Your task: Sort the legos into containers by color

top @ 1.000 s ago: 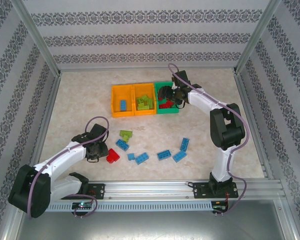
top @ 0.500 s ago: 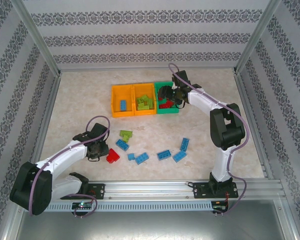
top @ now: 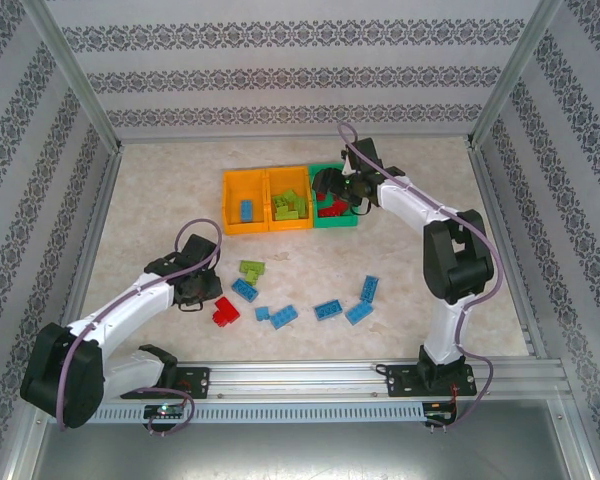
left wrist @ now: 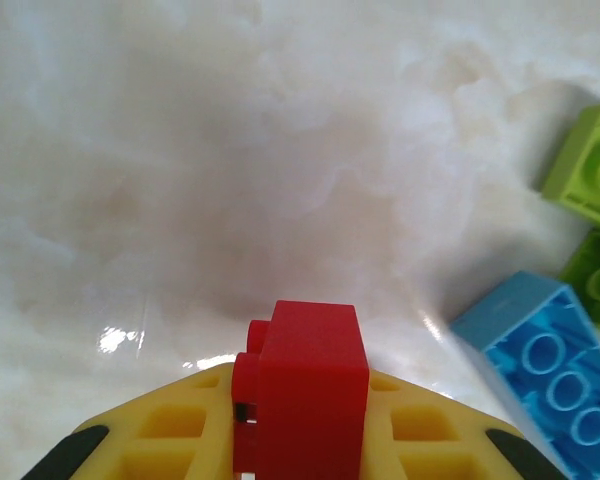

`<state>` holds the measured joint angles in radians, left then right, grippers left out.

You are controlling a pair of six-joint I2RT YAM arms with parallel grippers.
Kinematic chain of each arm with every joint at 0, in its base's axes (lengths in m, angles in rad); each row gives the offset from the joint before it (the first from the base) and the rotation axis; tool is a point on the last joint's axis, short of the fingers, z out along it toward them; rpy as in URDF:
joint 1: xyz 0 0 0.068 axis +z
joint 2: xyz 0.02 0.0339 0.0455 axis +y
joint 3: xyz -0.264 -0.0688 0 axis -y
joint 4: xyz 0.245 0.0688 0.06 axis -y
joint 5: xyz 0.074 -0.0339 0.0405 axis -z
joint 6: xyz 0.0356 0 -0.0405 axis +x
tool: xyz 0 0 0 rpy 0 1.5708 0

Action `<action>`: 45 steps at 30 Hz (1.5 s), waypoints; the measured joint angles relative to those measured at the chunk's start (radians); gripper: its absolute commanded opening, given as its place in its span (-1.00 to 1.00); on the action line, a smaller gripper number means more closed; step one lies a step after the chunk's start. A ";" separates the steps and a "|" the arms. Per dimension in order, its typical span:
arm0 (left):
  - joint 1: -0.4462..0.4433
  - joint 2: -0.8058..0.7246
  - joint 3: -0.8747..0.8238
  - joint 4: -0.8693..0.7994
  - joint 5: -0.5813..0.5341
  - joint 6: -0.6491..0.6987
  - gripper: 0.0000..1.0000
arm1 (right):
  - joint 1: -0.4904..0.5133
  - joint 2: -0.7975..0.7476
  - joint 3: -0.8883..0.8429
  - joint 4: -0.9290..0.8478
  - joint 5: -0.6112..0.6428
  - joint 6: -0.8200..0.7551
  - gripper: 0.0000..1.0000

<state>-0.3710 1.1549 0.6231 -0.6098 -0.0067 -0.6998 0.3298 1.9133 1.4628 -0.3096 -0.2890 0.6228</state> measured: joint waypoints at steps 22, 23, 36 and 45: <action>-0.267 0.459 0.515 0.043 0.090 0.122 -0.74 | -0.112 -0.301 -0.354 0.027 0.035 -0.023 0.48; -0.274 0.494 0.560 0.045 0.099 0.135 -0.74 | -0.126 -0.320 -0.383 0.029 0.038 -0.024 0.49; -0.284 0.915 1.186 0.026 0.213 0.283 -0.74 | -0.204 -0.519 -0.688 0.037 0.069 -0.026 0.49; -0.271 1.188 1.553 -0.049 0.216 0.307 -0.71 | -0.131 -0.668 -0.801 0.011 0.127 0.021 0.46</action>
<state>-0.6418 2.3428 2.1761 -0.6586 0.2096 -0.3923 0.1986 1.2449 0.6621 -0.2989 -0.1623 0.6434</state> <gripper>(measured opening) 0.252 0.737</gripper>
